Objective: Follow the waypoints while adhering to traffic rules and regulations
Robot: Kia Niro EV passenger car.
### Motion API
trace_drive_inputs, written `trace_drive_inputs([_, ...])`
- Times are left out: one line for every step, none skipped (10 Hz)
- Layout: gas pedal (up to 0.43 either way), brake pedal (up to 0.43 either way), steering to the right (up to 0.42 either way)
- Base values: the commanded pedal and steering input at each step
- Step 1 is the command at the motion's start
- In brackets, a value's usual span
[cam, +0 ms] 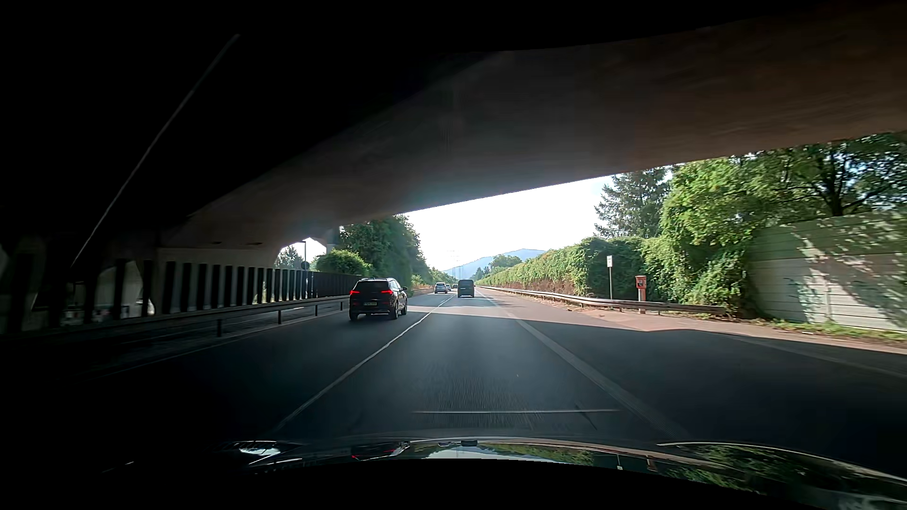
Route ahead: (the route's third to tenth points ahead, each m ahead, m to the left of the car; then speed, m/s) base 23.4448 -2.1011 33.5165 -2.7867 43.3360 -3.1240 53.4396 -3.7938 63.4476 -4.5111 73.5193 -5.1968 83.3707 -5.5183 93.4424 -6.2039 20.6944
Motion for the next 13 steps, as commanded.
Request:
trace_drive_inputs([0.177,0.0,0.003])
trace_drive_inputs([0.177,0.0,0.003])
trace_drive_inputs([0.177,0.0,0.002])
trace_drive_inputs([0.177,0.0,0.002])
trace_drive_inputs([0.177,0.0,0.001])
trace_drive_inputs([0.177,0.0,0.001])
trace_drive_inputs([0.177,0.0,0.0])
trace_drive_inputs([0.177,0.0,0.0])
trace_drive_inputs([0.177,0.0,0.0])
trace_drive_inputs([0.177,0.0,0.0])
trace_drive_inputs([0.177,0.0,0.0])
trace_drive_inputs([0.177,0.0,0.001])
trace_drive_inputs([0.177,0.0,0.001])
